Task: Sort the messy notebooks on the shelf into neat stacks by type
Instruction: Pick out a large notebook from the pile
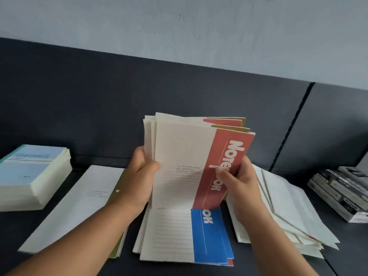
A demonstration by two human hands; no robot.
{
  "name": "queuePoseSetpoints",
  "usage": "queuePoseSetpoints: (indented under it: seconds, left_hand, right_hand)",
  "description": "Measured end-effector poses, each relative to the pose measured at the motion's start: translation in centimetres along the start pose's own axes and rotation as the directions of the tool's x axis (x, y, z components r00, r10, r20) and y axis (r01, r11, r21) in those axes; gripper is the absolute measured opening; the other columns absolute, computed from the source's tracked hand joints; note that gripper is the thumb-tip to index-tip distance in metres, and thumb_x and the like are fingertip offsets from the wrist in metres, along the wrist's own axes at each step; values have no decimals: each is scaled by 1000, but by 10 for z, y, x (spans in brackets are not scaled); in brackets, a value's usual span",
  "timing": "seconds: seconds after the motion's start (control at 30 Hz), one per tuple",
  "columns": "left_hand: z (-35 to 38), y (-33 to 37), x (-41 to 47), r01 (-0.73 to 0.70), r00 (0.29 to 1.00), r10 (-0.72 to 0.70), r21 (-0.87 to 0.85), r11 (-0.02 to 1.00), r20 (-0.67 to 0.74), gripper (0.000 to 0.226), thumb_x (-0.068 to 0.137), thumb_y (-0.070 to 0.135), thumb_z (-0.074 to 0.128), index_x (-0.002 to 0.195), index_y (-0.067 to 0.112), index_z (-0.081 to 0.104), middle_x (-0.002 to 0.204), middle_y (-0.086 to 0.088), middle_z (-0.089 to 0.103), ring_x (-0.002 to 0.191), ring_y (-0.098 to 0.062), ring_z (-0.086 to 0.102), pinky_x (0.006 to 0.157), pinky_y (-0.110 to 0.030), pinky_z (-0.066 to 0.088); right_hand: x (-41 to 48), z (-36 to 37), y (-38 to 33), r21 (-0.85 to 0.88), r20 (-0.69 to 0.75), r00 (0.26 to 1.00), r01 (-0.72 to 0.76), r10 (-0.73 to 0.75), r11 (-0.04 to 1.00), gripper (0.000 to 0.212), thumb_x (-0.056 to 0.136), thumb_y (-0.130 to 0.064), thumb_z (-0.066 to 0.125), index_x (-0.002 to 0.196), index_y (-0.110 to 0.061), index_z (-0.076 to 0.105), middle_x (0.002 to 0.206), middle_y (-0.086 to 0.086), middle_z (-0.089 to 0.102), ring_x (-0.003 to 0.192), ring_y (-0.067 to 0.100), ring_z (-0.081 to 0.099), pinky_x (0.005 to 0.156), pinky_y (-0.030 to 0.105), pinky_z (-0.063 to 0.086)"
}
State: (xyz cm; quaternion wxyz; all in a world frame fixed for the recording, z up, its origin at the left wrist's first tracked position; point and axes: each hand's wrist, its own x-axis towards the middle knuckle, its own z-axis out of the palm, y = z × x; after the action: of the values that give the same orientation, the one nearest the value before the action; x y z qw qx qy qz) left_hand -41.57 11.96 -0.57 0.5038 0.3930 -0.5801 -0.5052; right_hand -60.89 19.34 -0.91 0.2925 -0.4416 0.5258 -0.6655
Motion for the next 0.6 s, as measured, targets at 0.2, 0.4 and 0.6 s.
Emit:
queuePoseSetpoints:
  seconds: [0.2, 0.4, 0.6]
  left_hand:
    - [16, 4, -3, 17, 996, -13, -41, 999, 93, 50, 66, 23, 49, 116, 25, 50, 94, 11, 68, 88, -7, 65, 67, -24, 52]
    - [20, 4, 1, 65, 998, -64, -53, 996, 18, 46, 65, 23, 46, 111, 17, 49, 95, 3, 62, 88, -13, 59, 66, -27, 42]
    - [18, -2, 3, 95, 992, -98, 29, 995, 83, 29, 94, 1, 41, 117, 15, 52, 101, 2, 65, 90, -10, 60, 67, -24, 44]
  right_hand:
    - [5, 0, 16, 69, 58, 996, -68, 64, 995, 62, 73, -23, 65, 131, -32, 45, 115, -5, 68, 105, 14, 66, 81, 31, 53]
    - [14, -7, 16, 117, 90, 990, -121, 111, 986, 43, 81, -9, 59, 121, -21, 53, 109, 3, 71, 100, 21, 69, 76, 31, 53]
    - [17, -8, 20, -8, 129, 979, -157, 157, 988, 38, 94, 3, 44, 123, -20, 52, 113, 1, 69, 102, 16, 68, 81, 31, 55]
